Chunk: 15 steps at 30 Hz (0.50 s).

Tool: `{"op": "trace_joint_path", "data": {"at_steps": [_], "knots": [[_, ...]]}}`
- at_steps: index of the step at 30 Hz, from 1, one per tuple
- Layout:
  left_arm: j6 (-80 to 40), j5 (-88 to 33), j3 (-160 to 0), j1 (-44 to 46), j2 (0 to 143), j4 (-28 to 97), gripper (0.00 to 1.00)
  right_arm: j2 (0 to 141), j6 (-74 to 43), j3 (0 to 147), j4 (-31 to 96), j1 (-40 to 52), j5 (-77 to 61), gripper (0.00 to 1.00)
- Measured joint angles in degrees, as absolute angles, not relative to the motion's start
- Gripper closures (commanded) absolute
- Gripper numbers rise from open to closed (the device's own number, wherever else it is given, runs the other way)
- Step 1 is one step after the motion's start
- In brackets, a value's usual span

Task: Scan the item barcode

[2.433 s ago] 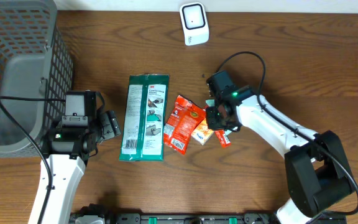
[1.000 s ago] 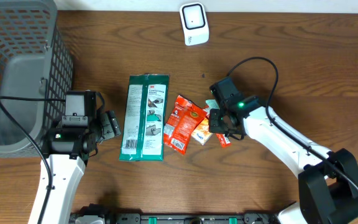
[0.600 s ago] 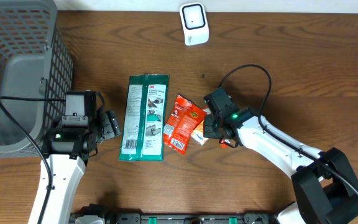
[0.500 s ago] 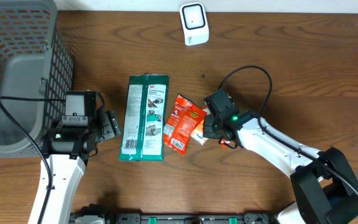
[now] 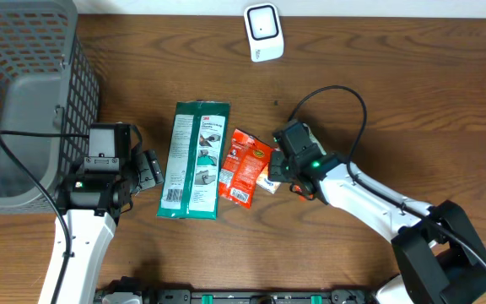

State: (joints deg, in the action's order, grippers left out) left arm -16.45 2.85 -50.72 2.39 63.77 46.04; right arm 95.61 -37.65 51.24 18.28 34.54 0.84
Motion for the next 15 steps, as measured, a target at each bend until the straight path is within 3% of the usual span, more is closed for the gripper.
{"op": "trace_joint_path", "data": {"at_steps": [6,15], "knots": [[-16.4,2.9,-50.7,2.4,63.8,46.1,0.15,95.5,-35.0,51.3,16.8,36.0,0.8,0.98],[-16.4,2.9,-50.7,2.4,63.8,46.1,0.15,84.4,-30.7,54.5,27.2,31.3,0.7,0.98]]}}
